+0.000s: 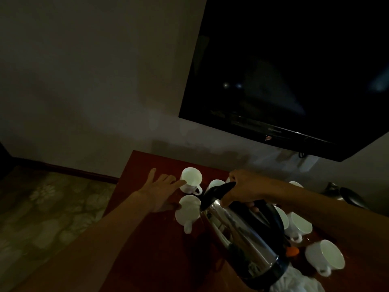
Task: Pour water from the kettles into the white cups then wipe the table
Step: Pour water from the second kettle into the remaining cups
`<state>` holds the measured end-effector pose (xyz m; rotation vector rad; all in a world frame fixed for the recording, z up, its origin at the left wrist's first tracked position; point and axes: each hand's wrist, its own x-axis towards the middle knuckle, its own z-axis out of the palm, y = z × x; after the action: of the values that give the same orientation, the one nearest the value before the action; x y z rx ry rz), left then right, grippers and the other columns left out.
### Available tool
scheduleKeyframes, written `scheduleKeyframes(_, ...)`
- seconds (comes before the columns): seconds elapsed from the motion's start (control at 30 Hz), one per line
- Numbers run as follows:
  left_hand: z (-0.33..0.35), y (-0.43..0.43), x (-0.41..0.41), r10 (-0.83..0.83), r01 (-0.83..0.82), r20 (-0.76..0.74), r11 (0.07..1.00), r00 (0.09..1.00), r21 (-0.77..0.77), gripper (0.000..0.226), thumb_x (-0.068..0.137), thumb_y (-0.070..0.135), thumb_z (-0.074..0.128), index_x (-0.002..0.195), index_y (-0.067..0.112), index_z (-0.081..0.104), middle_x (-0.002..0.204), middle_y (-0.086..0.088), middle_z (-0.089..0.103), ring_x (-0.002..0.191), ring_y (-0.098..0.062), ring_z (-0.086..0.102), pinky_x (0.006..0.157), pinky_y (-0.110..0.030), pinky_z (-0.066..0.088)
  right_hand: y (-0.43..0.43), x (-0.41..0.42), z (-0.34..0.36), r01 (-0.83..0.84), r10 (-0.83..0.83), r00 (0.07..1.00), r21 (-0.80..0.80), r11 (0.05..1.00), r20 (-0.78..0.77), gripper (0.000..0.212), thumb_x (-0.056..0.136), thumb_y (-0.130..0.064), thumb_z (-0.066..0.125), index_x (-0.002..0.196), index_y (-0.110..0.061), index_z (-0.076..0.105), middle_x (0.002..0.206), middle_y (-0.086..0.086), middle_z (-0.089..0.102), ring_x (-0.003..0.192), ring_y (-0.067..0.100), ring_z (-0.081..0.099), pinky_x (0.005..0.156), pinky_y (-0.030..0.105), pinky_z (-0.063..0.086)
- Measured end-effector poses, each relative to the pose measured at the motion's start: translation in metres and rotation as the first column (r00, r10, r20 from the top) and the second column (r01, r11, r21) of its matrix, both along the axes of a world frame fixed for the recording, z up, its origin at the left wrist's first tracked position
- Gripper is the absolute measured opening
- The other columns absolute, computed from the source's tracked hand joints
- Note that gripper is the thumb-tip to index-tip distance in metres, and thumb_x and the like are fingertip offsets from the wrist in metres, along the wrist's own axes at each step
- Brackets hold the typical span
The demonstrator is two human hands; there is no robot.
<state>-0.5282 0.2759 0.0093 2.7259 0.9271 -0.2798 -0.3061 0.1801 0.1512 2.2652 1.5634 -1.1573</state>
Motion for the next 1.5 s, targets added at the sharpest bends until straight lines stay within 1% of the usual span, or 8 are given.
scheduleKeyframes(0.17, -0.002, -0.004, -0.002, 0.009, -0.009, -0.013, 1.000, 1.000, 0.006, 0.082, 0.093, 0.057, 0.053, 0.157, 0.031, 0.009, 0.159, -0.005, 0.025, 0.148, -0.026, 0.019, 0.116, -0.063, -0.006, 0.001, 0.001, -0.003, 0.007, -0.007, 1.000, -0.003, 1.000, -0.023, 0.033, 0.083, -0.026, 0.080, 0.098, -0.014, 0.053, 0.052, 0.002, 0.058, 0.039, 0.014, 0.050, 0.043, 0.027, 0.044)
scheduleKeyframes(0.33, -0.004, -0.009, 0.000, 0.020, -0.020, -0.021, 1.000, 1.000, -0.005, 0.084, 0.091, 0.057, 0.056, 0.157, 0.033, 0.009, 0.157, -0.004, 0.027, 0.148, -0.025, 0.020, 0.116, -0.063, -0.007, -0.002, -0.004, -0.001, 0.005, -0.005, 1.000, 0.010, 1.000, -0.007, 0.040, 0.084, -0.024, 0.080, 0.111, -0.014, 0.052, 0.061, 0.006, 0.061, 0.041, 0.013, 0.050, 0.041, 0.024, 0.044)
scheduleKeyframes(0.47, 0.001, -0.011, -0.001, 0.021, -0.021, -0.021, 1.000, 1.000, -0.007, 0.083, 0.093, 0.055, 0.056, 0.157, 0.032, 0.009, 0.158, -0.004, 0.026, 0.148, -0.025, 0.019, 0.117, -0.063, -0.006, -0.003, -0.007, 0.004, -0.001, 0.001, 1.000, 0.006, 1.000, 0.014, 0.041, 0.084, -0.023, 0.079, 0.114, -0.005, 0.056, 0.074, 0.014, 0.063, 0.043, 0.015, 0.050, 0.041, 0.022, 0.044)
scheduleKeyframes(0.6, 0.000, -0.009, -0.004, 0.022, -0.021, -0.008, 1.000, 1.000, 0.005, 0.081, 0.093, 0.057, 0.054, 0.157, 0.031, 0.011, 0.158, -0.004, 0.027, 0.148, -0.024, 0.019, 0.117, -0.063, -0.005, -0.003, -0.007, 0.006, -0.002, 0.002, 0.999, -0.004, 1.000, 0.032, 0.045, 0.083, -0.022, 0.079, 0.115, 0.003, 0.060, 0.072, 0.016, 0.061, 0.044, 0.017, 0.051, 0.041, 0.023, 0.044)
scheduleKeyframes(0.73, -0.001, -0.009, -0.004, 0.025, -0.025, -0.011, 1.000, 1.000, 0.008, 0.082, 0.093, 0.058, 0.053, 0.157, 0.032, 0.010, 0.158, -0.004, 0.026, 0.148, -0.024, 0.018, 0.116, -0.063, -0.006, -0.003, -0.006, 0.006, -0.004, 0.004, 0.999, -0.005, 1.000, 0.048, 0.043, 0.083, -0.024, 0.080, 0.113, -0.005, 0.055, 0.071, 0.013, 0.062, 0.043, 0.017, 0.051, 0.043, 0.025, 0.045)
scheduleKeyframes(0.93, -0.006, -0.010, -0.006, 0.031, -0.031, -0.021, 0.999, 0.999, 0.025, 0.083, 0.092, 0.063, 0.050, 0.157, 0.032, 0.009, 0.159, -0.003, 0.025, 0.148, -0.023, 0.018, 0.116, -0.063, -0.006, -0.007, -0.006, 0.010, 0.002, -0.003, 0.999, 0.010, 1.000, 0.045, 0.041, 0.085, -0.022, 0.079, 0.113, -0.003, 0.056, 0.068, 0.011, 0.060, 0.042, 0.015, 0.050, 0.040, 0.023, 0.044)
scheduleKeyframes(1.1, -0.005, -0.011, -0.009, 0.038, -0.037, -0.028, 0.999, 0.999, 0.020, 0.084, 0.092, 0.064, 0.050, 0.157, 0.032, 0.008, 0.159, -0.003, 0.025, 0.148, -0.023, 0.017, 0.116, -0.063, -0.006, -0.012, -0.006, 0.010, 0.003, -0.004, 0.999, 0.035, 0.999, 0.033, 0.048, 0.084, -0.022, 0.079, 0.117, -0.007, 0.048, 0.069, 0.011, 0.062, 0.043, 0.015, 0.051, 0.041, 0.025, 0.044)
scheduleKeyframes(1.5, -0.001, -0.021, -0.009, 0.048, -0.048, -0.014, 0.999, 0.999, 0.024, 0.082, 0.092, 0.062, 0.051, 0.157, 0.033, 0.010, 0.158, -0.002, 0.026, 0.149, -0.022, 0.017, 0.116, -0.063, -0.008, -0.014, -0.011, 0.013, -0.017, 0.015, 0.998, 0.026, 1.000, 0.059, 0.042, 0.084, -0.024, 0.079, 0.112, -0.003, 0.056, 0.060, 0.007, 0.058, 0.039, 0.014, 0.050, 0.039, 0.022, 0.043)
